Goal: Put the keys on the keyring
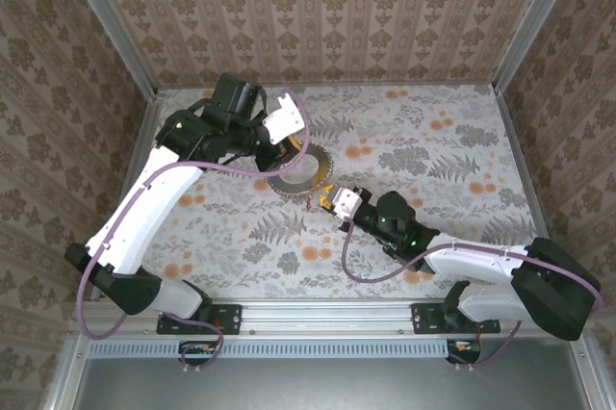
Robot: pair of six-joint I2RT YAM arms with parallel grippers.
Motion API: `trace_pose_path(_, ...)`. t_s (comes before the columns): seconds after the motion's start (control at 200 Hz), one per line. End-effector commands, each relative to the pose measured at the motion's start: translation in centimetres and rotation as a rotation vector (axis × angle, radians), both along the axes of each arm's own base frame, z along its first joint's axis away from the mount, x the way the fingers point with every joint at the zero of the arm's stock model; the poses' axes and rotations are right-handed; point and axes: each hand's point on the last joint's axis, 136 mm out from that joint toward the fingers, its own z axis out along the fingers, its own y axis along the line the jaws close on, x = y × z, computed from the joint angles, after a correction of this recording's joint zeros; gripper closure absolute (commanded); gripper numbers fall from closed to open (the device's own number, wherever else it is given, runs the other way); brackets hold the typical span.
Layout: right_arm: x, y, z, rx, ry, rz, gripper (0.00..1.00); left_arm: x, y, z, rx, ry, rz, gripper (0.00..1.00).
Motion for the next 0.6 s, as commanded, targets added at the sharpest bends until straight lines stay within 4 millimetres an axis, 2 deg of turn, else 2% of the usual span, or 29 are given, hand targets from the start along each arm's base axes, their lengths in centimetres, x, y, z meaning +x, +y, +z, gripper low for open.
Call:
trace_pose_path(0.0, 0.3, 1.0, 1.9, 0.054, -0.023, 0.016, 0.82, -0.2, -0.6, 1.5, -0.045, -0.049, -0.025, 1.00)
trace_pose_path(0.285, 1.3, 1.1, 2.8, 0.084, -0.064, -0.020, 0.81, -0.4, -0.6, 1.5, -0.050, -0.042, -0.035, 1.00)
trace_pose_path(0.59, 2.0, 0.8, 2.8, 0.087, -0.082, -0.062, 0.82, -0.5, -0.6, 1.9, -0.062, -0.049, -0.037, 1.00)
